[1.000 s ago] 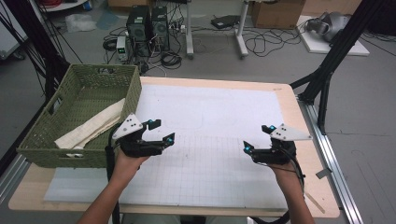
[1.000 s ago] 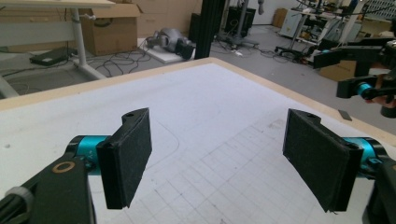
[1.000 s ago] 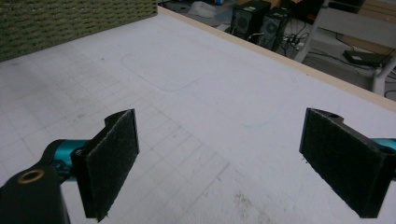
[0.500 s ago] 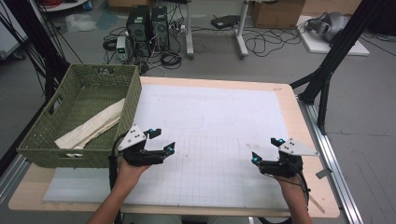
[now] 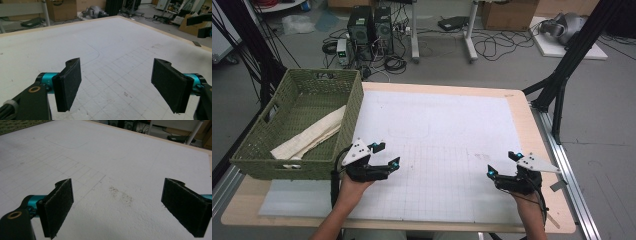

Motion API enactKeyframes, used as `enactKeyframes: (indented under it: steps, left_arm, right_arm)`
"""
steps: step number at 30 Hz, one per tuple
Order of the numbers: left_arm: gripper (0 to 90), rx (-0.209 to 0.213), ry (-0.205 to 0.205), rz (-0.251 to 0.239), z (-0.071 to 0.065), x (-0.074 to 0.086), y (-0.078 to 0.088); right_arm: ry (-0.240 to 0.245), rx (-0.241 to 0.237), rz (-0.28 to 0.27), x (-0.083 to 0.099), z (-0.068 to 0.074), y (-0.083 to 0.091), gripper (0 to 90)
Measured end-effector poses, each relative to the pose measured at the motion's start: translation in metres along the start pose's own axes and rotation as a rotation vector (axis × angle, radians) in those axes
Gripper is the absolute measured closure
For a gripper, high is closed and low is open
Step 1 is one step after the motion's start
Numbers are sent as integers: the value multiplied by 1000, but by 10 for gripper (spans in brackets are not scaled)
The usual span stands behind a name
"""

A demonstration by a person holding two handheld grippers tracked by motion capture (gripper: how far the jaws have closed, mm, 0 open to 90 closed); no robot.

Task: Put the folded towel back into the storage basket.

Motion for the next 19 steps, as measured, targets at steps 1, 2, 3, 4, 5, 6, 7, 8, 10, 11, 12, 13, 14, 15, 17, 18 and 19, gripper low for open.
enactKeyframes:
  steps: [1,2,3,4,5,6,7,8,10,11,12,13,14,15,17,18,19]
  left_arm:
    - [245,-3,0,-4,0,0,1]
    - [245,-4,0,-6,0,-1,1]
    - [245,-5,0,-7,0,-1,2]
    - [245,-5,-2,-8,0,-1,2]
    - [245,-5,-2,-7,0,-1,2]
    - [246,-4,-1,-7,-1,-1,2]
    - [245,-5,0,-8,-1,-1,2]
    - [246,-5,0,-8,0,-1,3]
    - [246,-6,0,-6,0,-1,3]
    - [246,-7,3,-10,1,-1,3]
    - [246,-7,6,-12,1,-1,3]
    - [246,-7,6,-12,1,-1,3]
    - [246,-8,4,-12,2,-1,4]
    - [246,-8,7,-13,2,-1,4]
    - [246,-8,9,-14,2,-1,4]
    - [246,-9,9,-13,3,-1,3]
    - [246,-8,9,-13,3,-1,3]
  right_arm:
    - [-1,1,-1,0,1,1,101]
    - [7,0,-4,-1,1,1,101]
    - [4,0,-9,-2,1,2,101]
    - [-1,-1,-13,-2,1,2,101]
    - [-13,-1,-14,-2,1,3,101]
    - [-11,0,-17,-3,0,3,100]
    - [-12,1,-16,-2,0,4,101]
    - [-9,3,-18,-2,0,3,101]
    - [-15,-1,-15,-2,1,3,101]
    - [-9,1,-18,-3,1,2,101]
    - [-15,-1,-17,-3,1,1,101]
    - [-10,3,-15,-3,1,1,101]
    - [-11,2,-15,-3,2,0,101]
    - [-6,1,-16,-3,2,0,101]
    - [-2,-5,-16,-3,3,-1,101]
    - [-4,-8,-17,-3,4,-2,101]
    - [-10,-11,-16,-3,4,-2,101]
Point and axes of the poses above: each handheld gripper's, and its own axes: y roughly backward along the jaws, x roughly out of its underside, z roughly to its left, the point moved 8 cm from there along -y, roughly forward along the jaws, and after that the axes turned 6 degrees about z, right-handed, at the moved point
